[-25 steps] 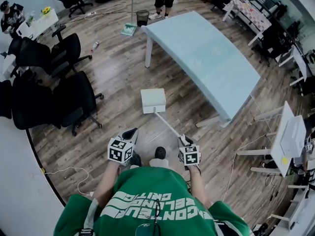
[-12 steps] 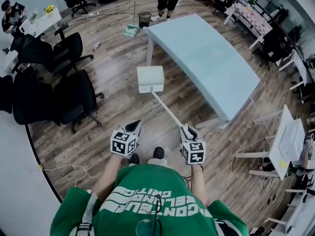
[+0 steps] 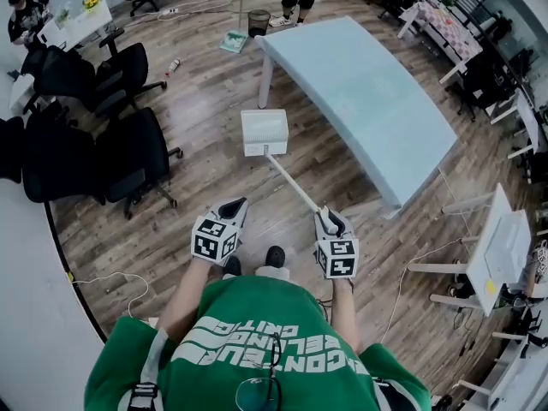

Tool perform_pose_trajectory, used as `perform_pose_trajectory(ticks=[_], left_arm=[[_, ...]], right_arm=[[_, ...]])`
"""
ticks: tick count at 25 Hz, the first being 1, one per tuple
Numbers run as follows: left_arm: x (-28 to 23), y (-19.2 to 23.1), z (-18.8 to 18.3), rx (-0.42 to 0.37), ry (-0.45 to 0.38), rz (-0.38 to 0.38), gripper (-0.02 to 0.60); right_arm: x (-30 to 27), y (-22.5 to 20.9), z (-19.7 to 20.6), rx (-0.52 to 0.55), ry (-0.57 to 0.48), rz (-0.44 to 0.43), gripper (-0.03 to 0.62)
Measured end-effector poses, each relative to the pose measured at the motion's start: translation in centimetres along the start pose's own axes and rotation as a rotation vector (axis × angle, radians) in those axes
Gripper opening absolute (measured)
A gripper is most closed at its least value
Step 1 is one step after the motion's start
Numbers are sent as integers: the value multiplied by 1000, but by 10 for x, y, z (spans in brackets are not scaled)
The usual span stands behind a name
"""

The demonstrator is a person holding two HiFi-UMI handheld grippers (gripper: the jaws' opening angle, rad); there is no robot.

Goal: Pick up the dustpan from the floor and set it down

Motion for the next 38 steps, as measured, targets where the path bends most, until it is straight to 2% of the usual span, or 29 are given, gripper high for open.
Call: perform_pose_trajectory(ticks=[3,14,23,38], left_arm=[[2,0,3,36,-9,8,-6],[-1,-6,10,35,21,9,-6],[-25,-31,14,-3,74,54,-6],[-89,-99,5,-119,177,194,-6]], right_arm=[[-3,0,6,3,17,2,114],[-14,-10,45,-41,100,8,112],[-13,-37,104,-110,194,58,112],[22,-109,220,-318,361,194,113]])
Point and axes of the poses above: the fingertips, and each gripper's own axes: x backward along the fingers, y to its left, z out of its underside, the point moved 6 cm from there along x, backward along the fingers, and after that the axes turned 9 degrees about y, right-handed, at the moved point
